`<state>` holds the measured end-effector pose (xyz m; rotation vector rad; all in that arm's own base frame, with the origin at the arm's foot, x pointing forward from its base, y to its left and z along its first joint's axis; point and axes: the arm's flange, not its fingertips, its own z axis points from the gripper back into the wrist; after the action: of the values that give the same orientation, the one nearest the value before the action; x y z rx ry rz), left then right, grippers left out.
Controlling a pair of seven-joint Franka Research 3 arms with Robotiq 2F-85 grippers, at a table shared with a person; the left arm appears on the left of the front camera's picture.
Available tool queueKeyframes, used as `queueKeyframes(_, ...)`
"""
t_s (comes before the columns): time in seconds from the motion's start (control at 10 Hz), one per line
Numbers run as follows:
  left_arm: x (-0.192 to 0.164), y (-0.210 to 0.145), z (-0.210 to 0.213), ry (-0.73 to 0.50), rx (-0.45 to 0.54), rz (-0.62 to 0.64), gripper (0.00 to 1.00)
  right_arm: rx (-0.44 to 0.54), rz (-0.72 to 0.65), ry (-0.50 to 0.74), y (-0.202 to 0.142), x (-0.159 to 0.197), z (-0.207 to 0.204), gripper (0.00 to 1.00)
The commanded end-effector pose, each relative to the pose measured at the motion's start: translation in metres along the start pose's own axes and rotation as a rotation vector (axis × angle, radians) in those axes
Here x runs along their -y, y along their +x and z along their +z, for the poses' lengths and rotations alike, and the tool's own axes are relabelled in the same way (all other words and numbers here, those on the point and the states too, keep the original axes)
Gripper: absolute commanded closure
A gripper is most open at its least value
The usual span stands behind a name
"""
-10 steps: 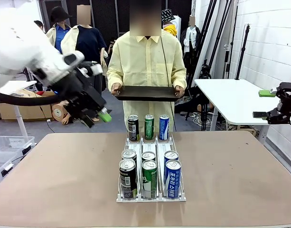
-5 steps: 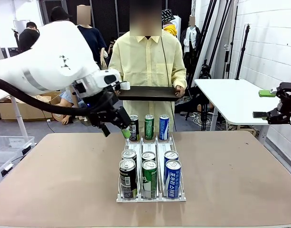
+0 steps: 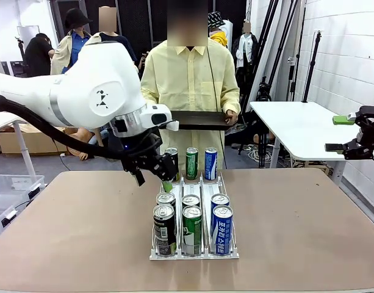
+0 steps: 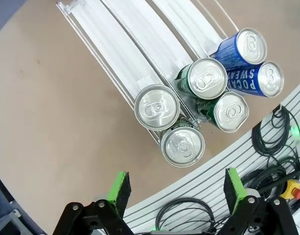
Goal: Retrieve and hand over the desired beverage to the person.
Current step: Pick up a can of the same type that the person held from the Automatic Can Dispenser.
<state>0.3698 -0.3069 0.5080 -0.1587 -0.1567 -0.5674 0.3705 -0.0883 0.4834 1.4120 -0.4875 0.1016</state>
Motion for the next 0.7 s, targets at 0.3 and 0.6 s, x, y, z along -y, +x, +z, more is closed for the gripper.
queueKeyframes(0.3,0.0215,-0.0049,-0.0118,0.052,-0.047,0.035,0.0,-0.001,-0.008,0.01,0.0,-0.0006,0.0006,0.0)
queueKeyframes(0.6,0.0182,-0.0036,-0.0085,0.045,-0.019,-0.005,0.0,-0.001,-0.008,0.01,0.0,-0.0006,0.0006,0.0)
